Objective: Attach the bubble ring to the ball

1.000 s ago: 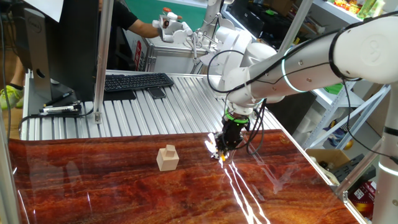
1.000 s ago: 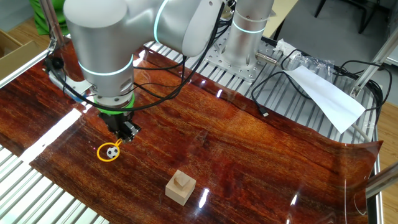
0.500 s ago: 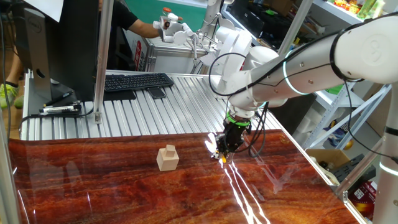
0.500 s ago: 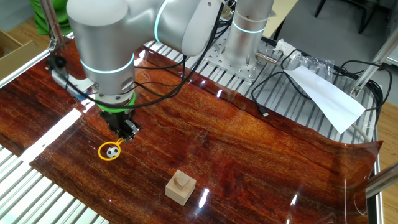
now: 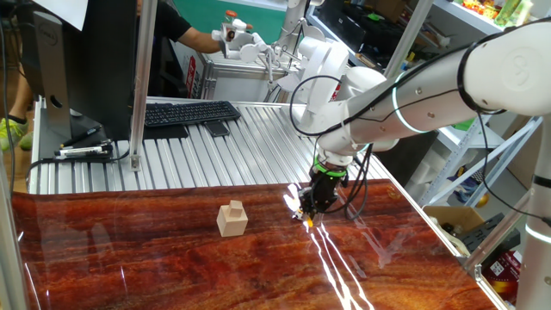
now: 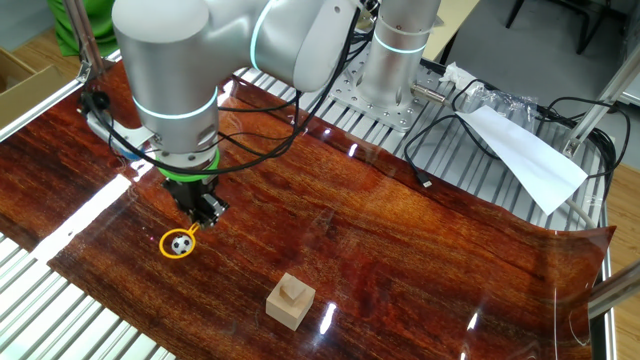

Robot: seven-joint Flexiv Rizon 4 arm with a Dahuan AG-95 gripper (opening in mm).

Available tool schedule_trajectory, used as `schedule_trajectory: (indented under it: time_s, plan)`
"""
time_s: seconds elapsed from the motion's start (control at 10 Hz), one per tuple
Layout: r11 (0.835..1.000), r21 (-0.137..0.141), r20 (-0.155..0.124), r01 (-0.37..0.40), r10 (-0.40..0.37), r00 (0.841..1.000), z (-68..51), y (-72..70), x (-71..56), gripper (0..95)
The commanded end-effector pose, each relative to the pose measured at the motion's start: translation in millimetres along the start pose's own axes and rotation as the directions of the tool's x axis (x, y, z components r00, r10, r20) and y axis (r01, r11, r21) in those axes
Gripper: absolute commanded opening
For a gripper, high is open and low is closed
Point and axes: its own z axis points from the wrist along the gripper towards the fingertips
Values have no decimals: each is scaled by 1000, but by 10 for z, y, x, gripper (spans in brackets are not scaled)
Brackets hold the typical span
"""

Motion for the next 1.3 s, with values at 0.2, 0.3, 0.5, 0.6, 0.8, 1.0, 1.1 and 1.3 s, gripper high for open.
schedule_trajectory:
  time_s: [0.2,0.3,0.5,0.6,0.8,1.0,1.1,1.3]
  plan:
    - [1000,-1,4,-7,7,1000,36,11,0,0]
    - [1000,-1,5,-7,7,1000,43,12,-2,0]
    - [1000,-1,6,-8,8,1000,63,17,-6,0]
    - [1000,-1,7,-8,8,1000,74,19,-8,0]
    - [1000,-2,9,-10,10,1000,100,24,-12,0]
    - [1000,-3,10,-11,11,1000,124,29,-16,0]
    - [1000,-2,11,-11,11,1000,131,30,-17,0]
    - [1000,-3,9,-11,11,1000,130,29,-20,0]
